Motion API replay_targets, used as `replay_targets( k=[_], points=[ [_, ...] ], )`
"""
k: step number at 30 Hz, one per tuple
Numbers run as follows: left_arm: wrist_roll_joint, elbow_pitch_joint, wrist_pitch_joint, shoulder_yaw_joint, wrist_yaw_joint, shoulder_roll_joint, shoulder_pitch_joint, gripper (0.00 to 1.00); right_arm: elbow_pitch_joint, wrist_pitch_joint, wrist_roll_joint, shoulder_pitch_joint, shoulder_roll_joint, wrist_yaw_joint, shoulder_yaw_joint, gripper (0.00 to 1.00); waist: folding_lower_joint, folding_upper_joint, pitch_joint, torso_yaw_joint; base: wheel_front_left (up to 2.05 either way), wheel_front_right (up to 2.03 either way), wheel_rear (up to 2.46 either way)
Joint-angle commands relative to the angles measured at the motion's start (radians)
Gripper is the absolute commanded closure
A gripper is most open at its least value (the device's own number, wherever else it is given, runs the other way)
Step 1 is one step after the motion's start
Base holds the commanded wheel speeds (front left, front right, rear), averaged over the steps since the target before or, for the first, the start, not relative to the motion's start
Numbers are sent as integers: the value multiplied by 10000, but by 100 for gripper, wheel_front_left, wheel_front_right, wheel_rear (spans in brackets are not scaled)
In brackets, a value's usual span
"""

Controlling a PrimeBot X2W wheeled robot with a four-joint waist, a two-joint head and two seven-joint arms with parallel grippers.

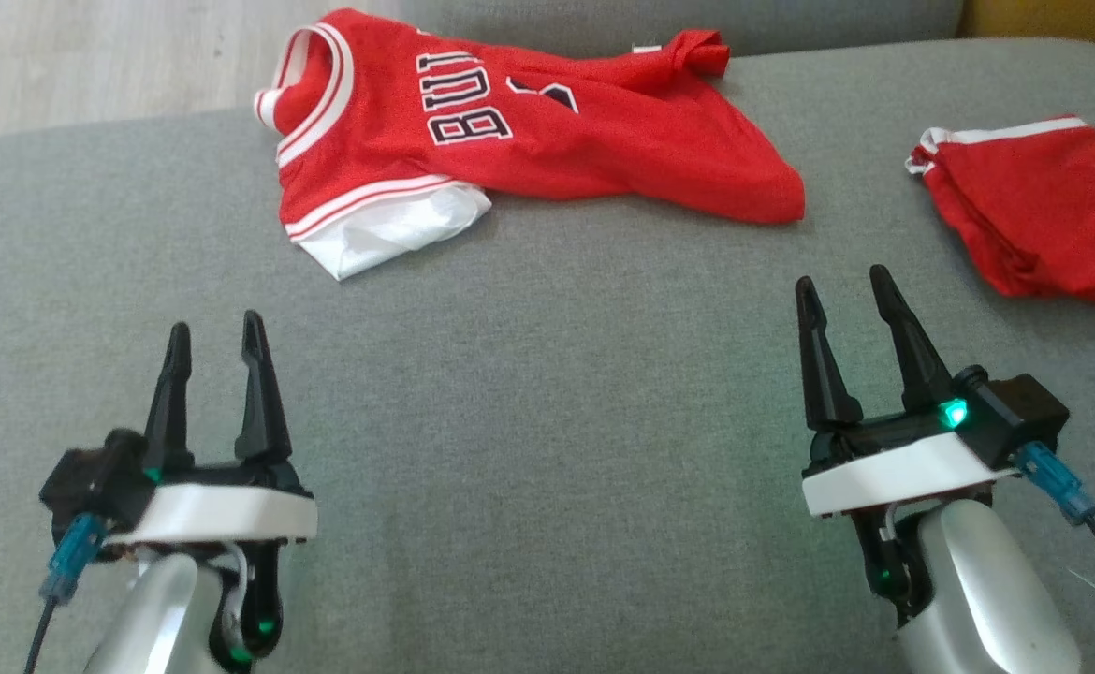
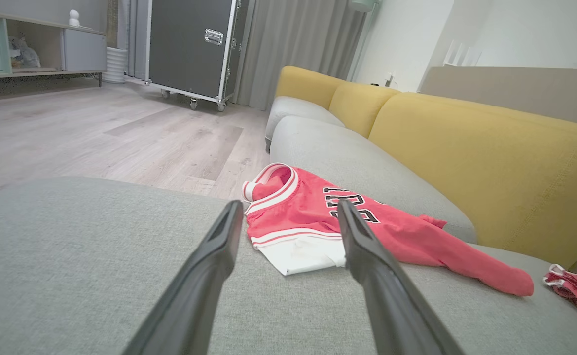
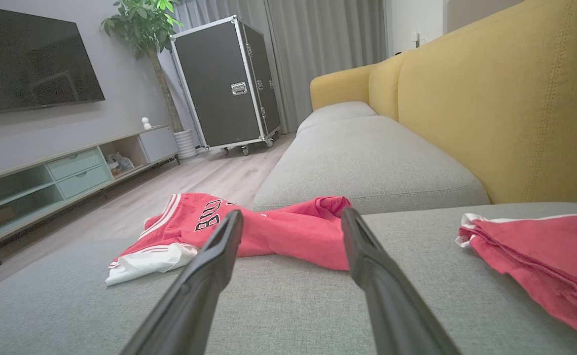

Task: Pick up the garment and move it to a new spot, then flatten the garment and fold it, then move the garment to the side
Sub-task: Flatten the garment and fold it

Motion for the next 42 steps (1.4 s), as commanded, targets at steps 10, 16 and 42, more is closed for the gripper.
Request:
replay_targets(
  k=[10,16,42],
  points=[
    [196,1085,1391,-142,32,205,-1945,0,-558,-63,133,-502,-12,-9,227,0,0,-1,1025,-492,0,0,0],
    [165,2439,2250,-386,-4,46,-3164,0,-678,-63,175,-644,-12,-9,173,0,0,-1,1749,-743,0,0,0],
    [558,5446,2085,-1036,-928,251,-5434,100,-827,-63,301,-1010,-12,-9,153,0,0,-1,2458,-1212,0,0,0]
  ],
)
